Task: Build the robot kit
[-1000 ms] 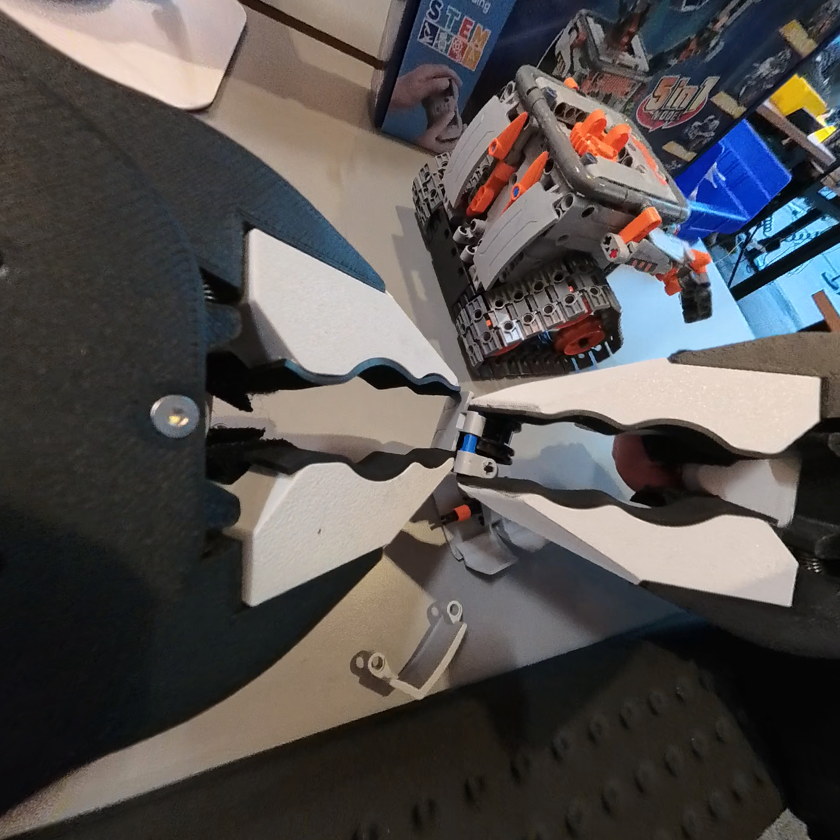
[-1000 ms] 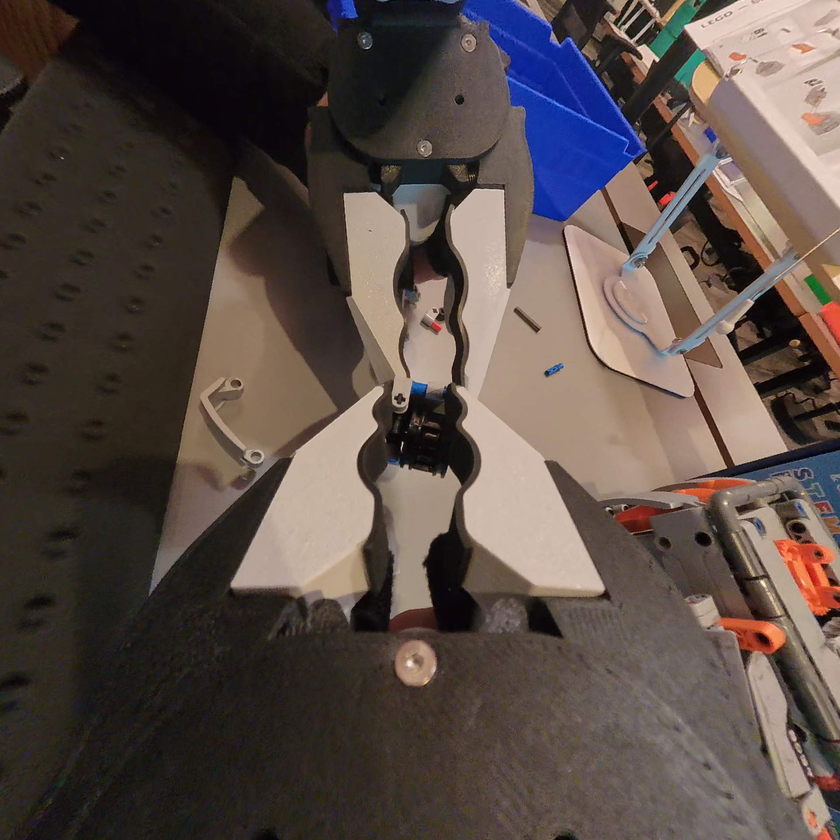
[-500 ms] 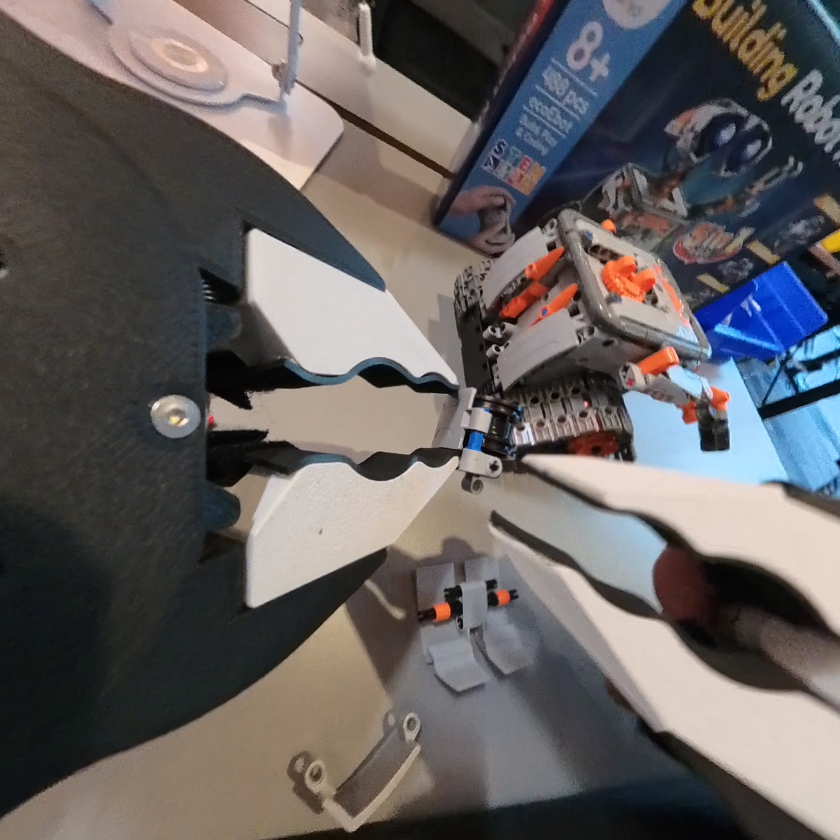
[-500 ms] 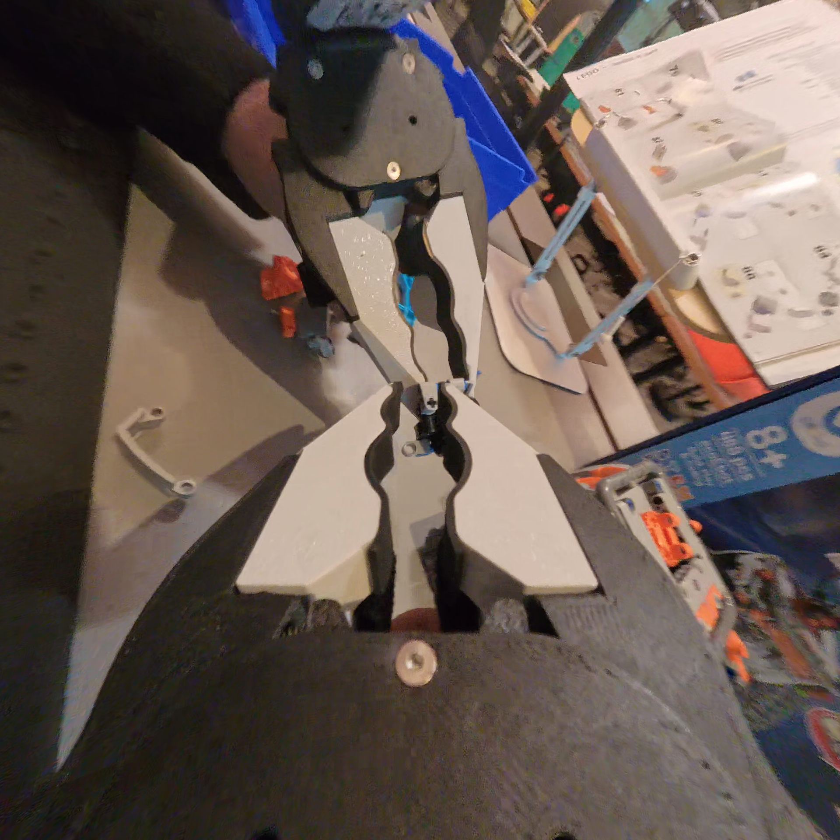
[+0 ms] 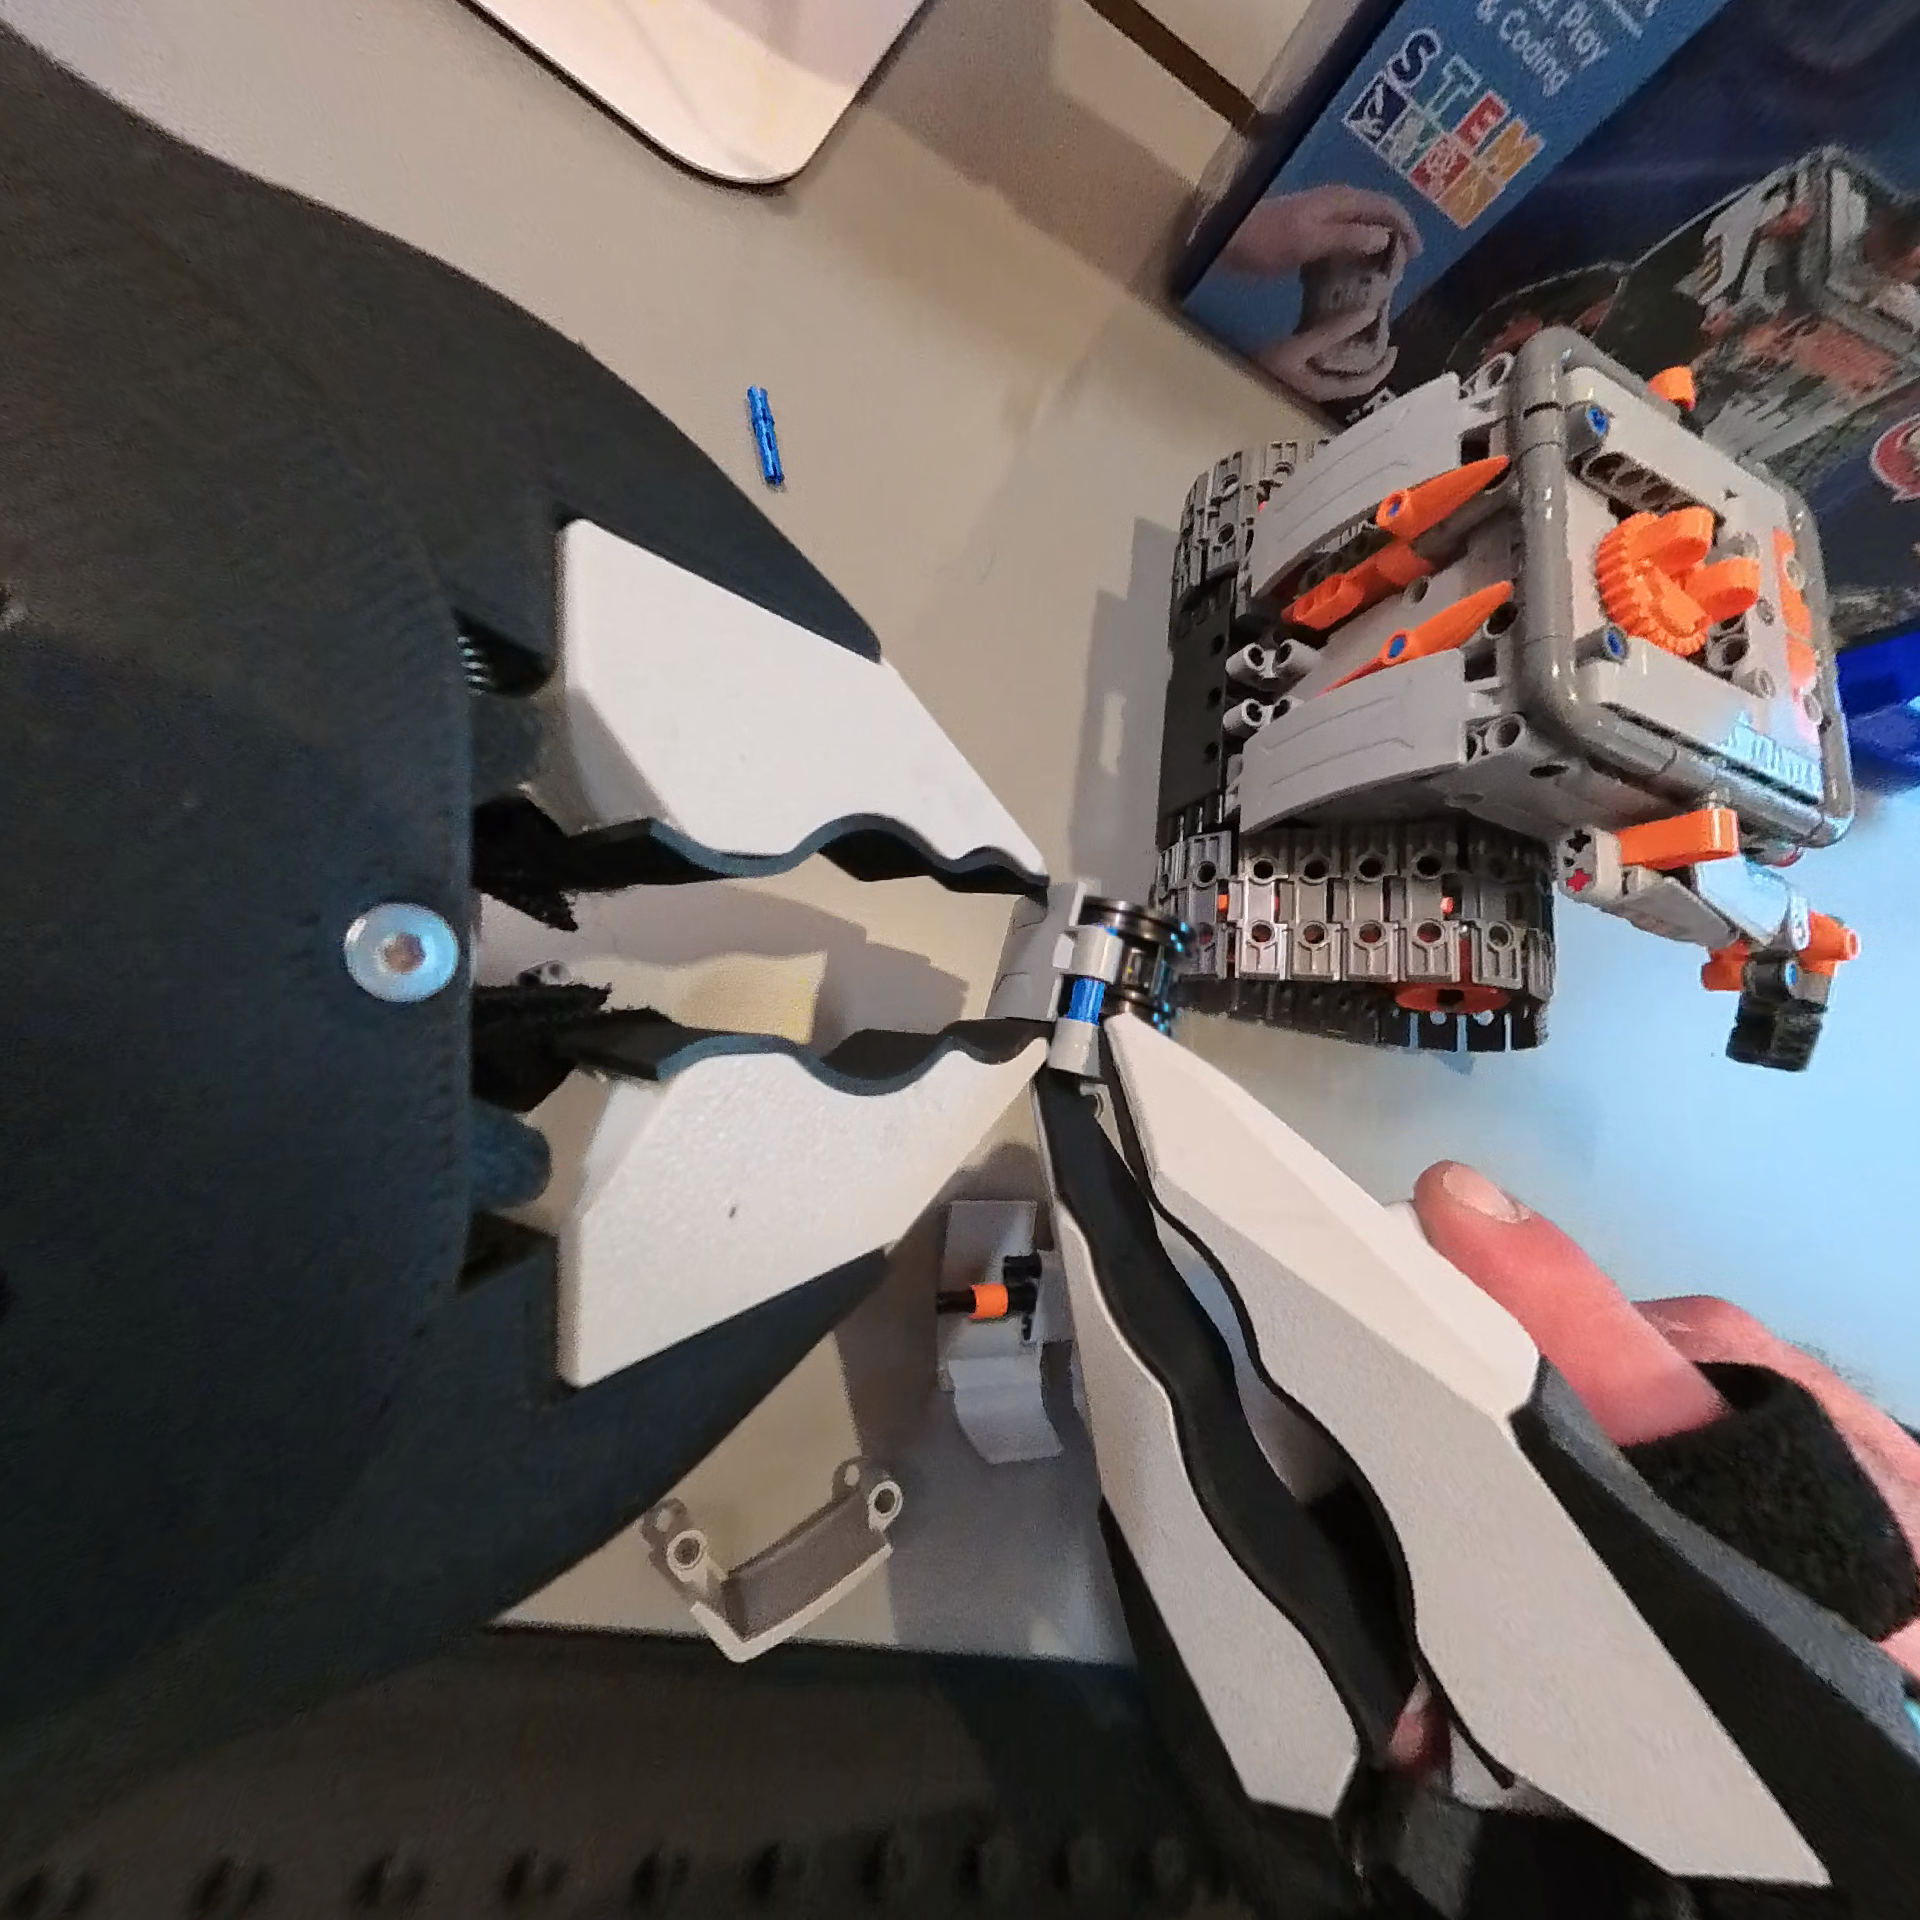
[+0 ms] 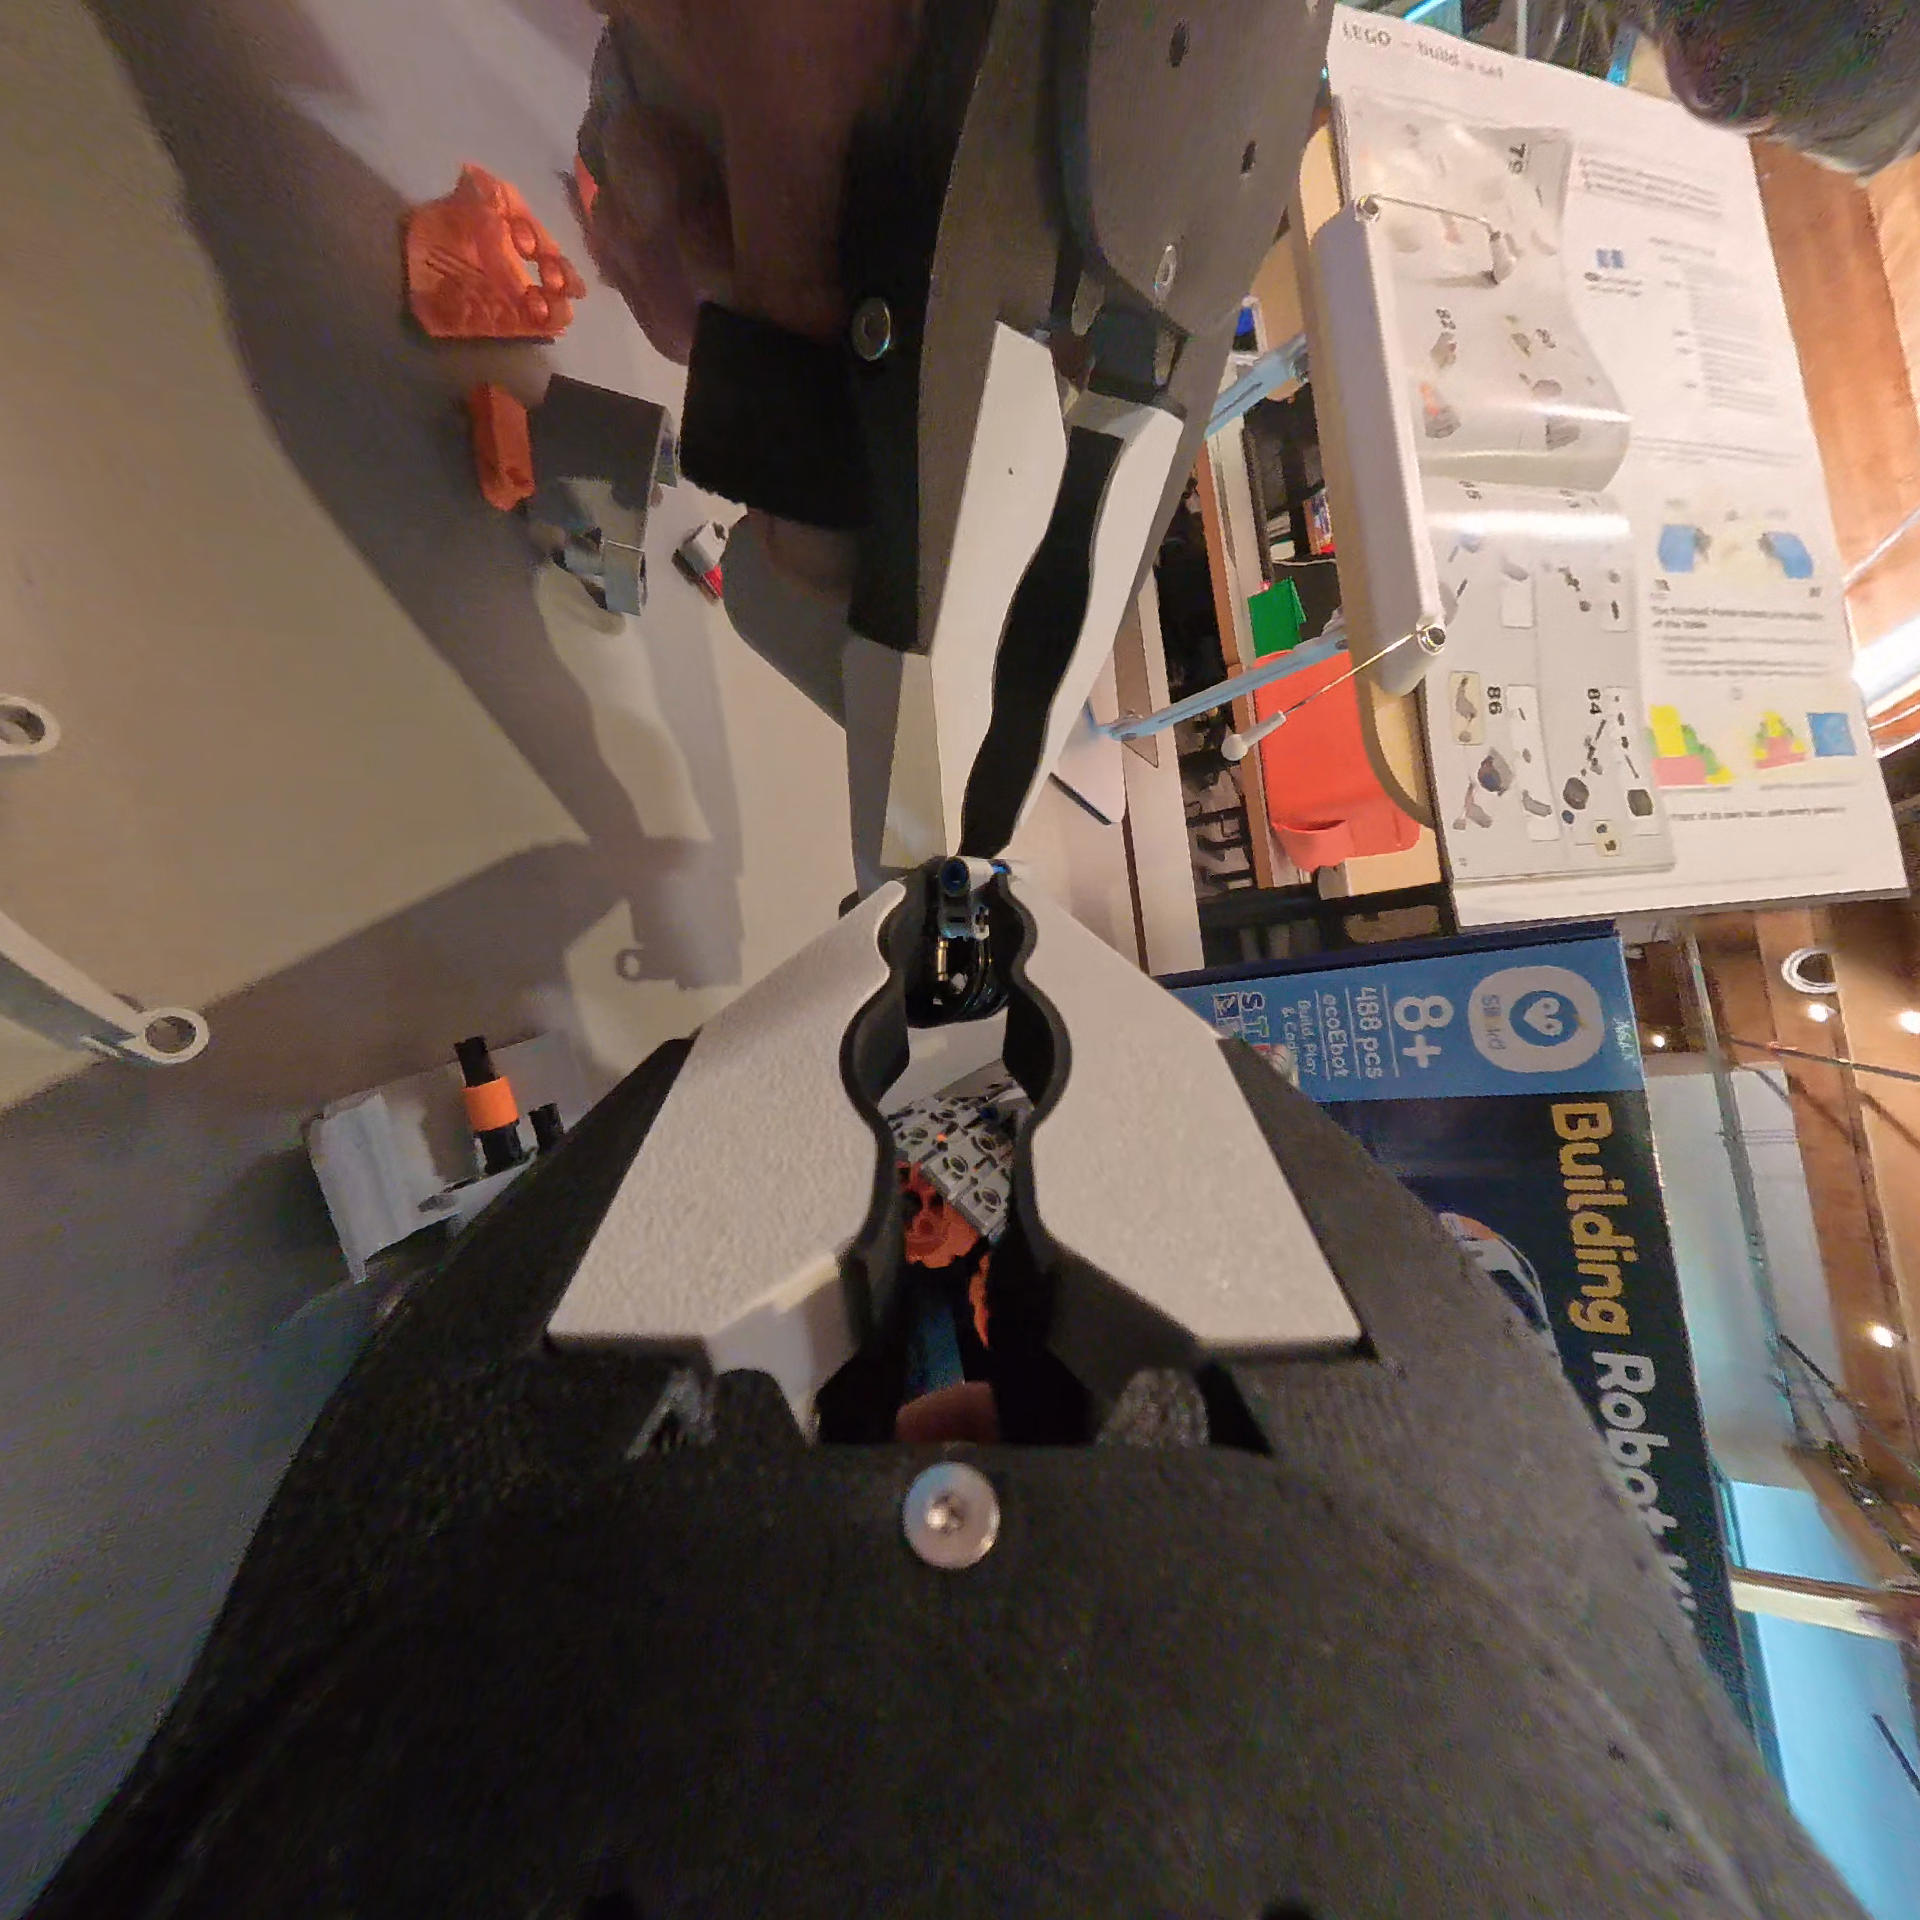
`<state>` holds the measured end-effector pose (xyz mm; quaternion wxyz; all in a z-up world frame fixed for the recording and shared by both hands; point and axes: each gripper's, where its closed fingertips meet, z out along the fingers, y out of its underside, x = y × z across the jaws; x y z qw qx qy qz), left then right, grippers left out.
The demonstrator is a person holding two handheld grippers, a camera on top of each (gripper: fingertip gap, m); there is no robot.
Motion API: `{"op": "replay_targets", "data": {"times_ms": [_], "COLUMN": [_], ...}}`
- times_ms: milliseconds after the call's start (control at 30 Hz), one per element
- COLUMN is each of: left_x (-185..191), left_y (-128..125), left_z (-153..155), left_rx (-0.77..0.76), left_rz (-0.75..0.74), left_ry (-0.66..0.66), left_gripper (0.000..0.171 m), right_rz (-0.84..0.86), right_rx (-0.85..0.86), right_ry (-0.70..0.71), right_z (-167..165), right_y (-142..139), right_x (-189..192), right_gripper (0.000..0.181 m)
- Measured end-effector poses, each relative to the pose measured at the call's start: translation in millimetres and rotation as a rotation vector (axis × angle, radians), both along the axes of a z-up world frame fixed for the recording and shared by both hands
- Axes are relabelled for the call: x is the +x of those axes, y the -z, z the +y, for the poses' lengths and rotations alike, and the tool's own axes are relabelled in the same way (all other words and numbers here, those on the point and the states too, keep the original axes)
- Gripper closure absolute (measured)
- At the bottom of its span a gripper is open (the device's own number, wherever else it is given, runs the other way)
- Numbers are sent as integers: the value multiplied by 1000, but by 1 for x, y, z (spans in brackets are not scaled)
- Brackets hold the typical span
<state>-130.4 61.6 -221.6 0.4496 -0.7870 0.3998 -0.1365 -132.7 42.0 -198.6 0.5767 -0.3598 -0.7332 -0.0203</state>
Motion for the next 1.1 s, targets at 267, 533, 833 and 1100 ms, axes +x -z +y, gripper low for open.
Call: {"op": "replay_targets", "data": {"times_ms": [267, 533, 833, 1100], "left_x": [6, 13, 7, 10], "left_y": [-15, -14, -1, -11], "left_z": [-13, -7, -4, -2], "left_rx": [83, 78, 10, 67], "left_rz": [-43, -102, -28, -78], "left_ry": [142, 104, 41, 46], "left_gripper": [140, 148, 148, 145], "right_rz": [174, 176, 58, 151], "right_rx": [-376, -343, 1, -173], "right_ry": [-142, -101, 39, 10], "right_z": [-10, -4, 5, 5], "right_y": [-22, -19, -6, -11], "right_x": [8, 11, 5, 4], "right_gripper": [172, 174, 176, 177]}}
